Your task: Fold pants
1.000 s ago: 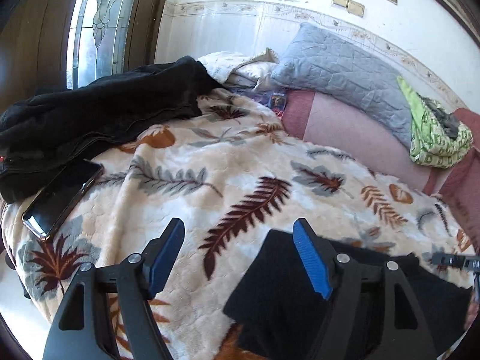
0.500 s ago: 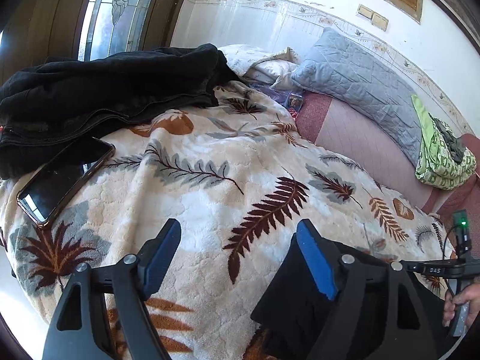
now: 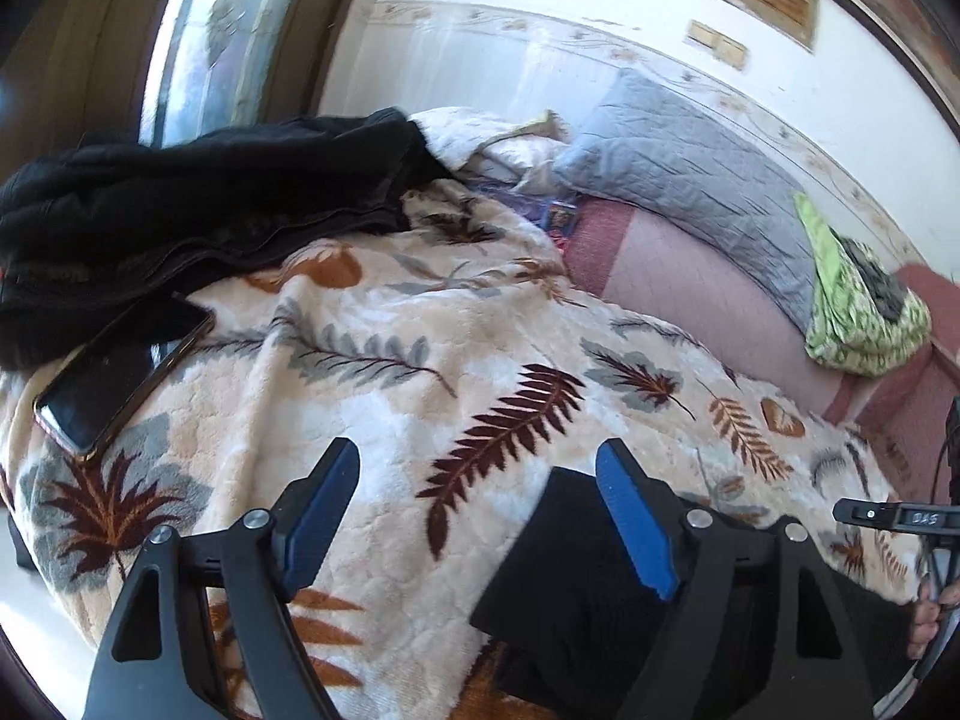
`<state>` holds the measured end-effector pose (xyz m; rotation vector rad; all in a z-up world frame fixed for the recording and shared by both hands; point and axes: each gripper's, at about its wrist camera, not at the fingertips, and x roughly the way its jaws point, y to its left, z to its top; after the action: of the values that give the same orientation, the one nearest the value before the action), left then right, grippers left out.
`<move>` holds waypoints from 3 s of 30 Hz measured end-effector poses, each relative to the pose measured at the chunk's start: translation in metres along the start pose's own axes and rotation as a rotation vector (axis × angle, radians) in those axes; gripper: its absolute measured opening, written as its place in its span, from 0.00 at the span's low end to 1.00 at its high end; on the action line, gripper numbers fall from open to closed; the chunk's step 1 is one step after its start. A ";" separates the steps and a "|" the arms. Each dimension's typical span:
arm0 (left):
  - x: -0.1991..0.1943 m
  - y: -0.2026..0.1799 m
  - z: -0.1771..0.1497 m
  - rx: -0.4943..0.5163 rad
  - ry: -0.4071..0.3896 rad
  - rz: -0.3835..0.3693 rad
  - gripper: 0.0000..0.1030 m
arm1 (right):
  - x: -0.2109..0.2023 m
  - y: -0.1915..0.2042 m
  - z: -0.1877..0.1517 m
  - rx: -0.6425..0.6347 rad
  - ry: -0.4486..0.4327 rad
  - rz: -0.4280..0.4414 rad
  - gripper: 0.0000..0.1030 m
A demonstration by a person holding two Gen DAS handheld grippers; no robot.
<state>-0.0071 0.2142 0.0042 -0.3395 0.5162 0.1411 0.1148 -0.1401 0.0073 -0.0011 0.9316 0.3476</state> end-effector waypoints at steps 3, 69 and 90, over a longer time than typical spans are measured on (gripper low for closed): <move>-0.002 -0.016 -0.005 0.063 -0.004 -0.014 0.81 | -0.002 -0.004 -0.031 0.104 0.048 0.171 0.45; 0.035 -0.527 -0.159 0.982 0.807 -0.908 0.03 | -0.113 -0.180 -0.243 0.789 -0.396 0.054 0.25; 0.089 -0.255 -0.032 0.310 0.685 -0.712 0.04 | -0.017 0.007 -0.112 0.279 -0.111 0.295 0.21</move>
<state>0.1097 -0.0313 0.0050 -0.2437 1.0436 -0.7652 0.0156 -0.1554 -0.0454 0.4113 0.8643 0.4820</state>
